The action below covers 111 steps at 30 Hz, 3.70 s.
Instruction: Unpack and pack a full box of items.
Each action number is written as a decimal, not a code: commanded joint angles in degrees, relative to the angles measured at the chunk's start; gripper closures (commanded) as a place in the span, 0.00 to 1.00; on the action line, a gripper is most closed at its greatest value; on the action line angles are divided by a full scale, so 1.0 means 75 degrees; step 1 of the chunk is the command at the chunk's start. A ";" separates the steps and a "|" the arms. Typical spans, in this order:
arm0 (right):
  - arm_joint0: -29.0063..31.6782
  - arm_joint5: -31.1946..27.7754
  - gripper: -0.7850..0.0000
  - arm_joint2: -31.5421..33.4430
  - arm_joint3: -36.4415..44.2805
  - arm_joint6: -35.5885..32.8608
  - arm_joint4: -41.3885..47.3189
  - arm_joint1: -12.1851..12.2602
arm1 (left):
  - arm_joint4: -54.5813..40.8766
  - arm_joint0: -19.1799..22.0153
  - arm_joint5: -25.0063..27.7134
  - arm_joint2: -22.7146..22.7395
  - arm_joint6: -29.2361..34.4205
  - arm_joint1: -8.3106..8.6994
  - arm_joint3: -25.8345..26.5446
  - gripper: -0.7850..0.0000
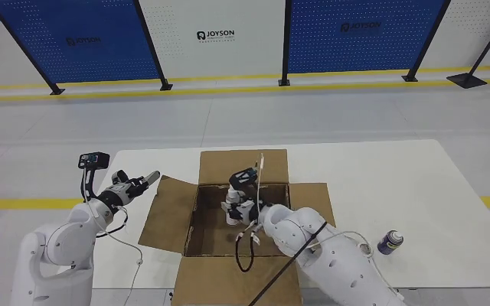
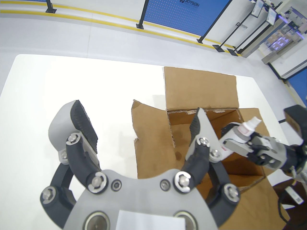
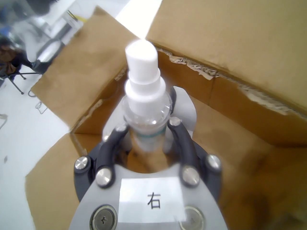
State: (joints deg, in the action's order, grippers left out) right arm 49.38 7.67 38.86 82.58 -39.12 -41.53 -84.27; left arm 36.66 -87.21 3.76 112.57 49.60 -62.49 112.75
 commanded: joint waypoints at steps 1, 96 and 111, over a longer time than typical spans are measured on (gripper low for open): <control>-0.0362 0.0214 1.00 -0.0338 -0.0418 -0.0070 0.0027 -0.0181 | 0.0000 0.0000 0.0000 0.0000 0.0000 0.0000 0.0000 0.00; 0.0760 -0.1762 0.00 0.4892 0.2973 -0.6517 -0.3901 0.0661 | 0.0000 0.0000 0.0000 0.0000 0.0000 0.0000 0.0000 0.00; 0.2025 -0.2236 0.00 0.5484 0.2987 -0.6517 -0.2999 0.2029 | 0.0000 0.0000 0.0000 0.0000 0.0000 0.0000 0.0000 0.00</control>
State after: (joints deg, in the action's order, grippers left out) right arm 63.79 -9.67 80.03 104.22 -88.00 -64.93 -69.92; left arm 36.66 -87.21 3.76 112.57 49.60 -62.49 112.75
